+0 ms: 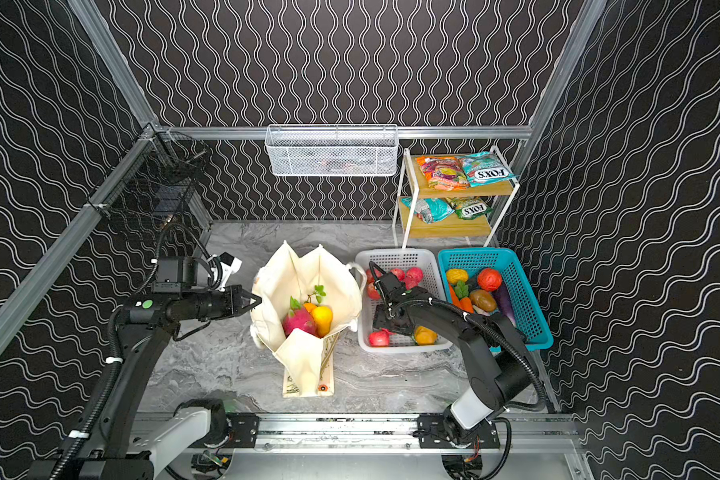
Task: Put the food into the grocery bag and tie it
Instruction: 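Lower the right gripper onto a red apple in the basket and grasp it, then lift the red apple with the right gripper and carry it into the bag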
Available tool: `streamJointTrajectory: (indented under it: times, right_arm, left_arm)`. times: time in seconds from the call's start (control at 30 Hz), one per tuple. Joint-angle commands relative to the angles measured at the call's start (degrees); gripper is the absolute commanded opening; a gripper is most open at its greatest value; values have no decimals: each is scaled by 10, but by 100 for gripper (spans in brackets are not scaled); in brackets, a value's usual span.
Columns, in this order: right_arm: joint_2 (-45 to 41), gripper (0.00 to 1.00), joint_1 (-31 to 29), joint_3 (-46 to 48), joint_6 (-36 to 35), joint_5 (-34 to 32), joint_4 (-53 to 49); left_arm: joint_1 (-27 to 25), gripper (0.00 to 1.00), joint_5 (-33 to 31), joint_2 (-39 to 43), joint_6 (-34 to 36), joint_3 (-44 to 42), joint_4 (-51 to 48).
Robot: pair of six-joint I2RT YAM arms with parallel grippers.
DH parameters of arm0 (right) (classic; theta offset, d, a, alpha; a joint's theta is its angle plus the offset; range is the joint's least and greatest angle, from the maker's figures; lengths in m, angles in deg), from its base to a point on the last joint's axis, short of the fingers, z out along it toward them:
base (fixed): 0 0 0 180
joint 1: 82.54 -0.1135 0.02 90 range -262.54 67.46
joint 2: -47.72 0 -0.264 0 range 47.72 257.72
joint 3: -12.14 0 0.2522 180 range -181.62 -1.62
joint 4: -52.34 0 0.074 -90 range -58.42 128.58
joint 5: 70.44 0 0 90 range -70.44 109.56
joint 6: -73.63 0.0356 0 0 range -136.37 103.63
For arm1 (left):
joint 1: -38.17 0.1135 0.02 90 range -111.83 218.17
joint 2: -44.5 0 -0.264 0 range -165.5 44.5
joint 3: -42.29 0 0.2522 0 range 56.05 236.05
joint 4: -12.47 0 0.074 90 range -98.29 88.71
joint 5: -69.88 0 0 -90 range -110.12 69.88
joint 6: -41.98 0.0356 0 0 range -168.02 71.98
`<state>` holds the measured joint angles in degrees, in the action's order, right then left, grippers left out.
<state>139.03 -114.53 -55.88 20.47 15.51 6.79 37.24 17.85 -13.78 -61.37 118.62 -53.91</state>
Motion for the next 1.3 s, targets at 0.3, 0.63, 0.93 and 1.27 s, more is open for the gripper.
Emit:
streamJointTrajectory:
  times: [0.3,0.63,0.93,1.27]
  right_arm:
    - [-28,56,1,-15,2,-23,-22]
    - [-100,51,2,-72,-8,-55,-96]
    - [-175,51,-9,-192,-65,-44,-170]
    - [-98,52,-175,-479,-95,-132,-260]
  left_arm:
    - [0,0,5,4,9,5,-8]
    - [0,0,7,11,5,3,-8]
    - [0,0,9,14,2,-1,-7]
    - [0,0,15,12,1,2,-1]
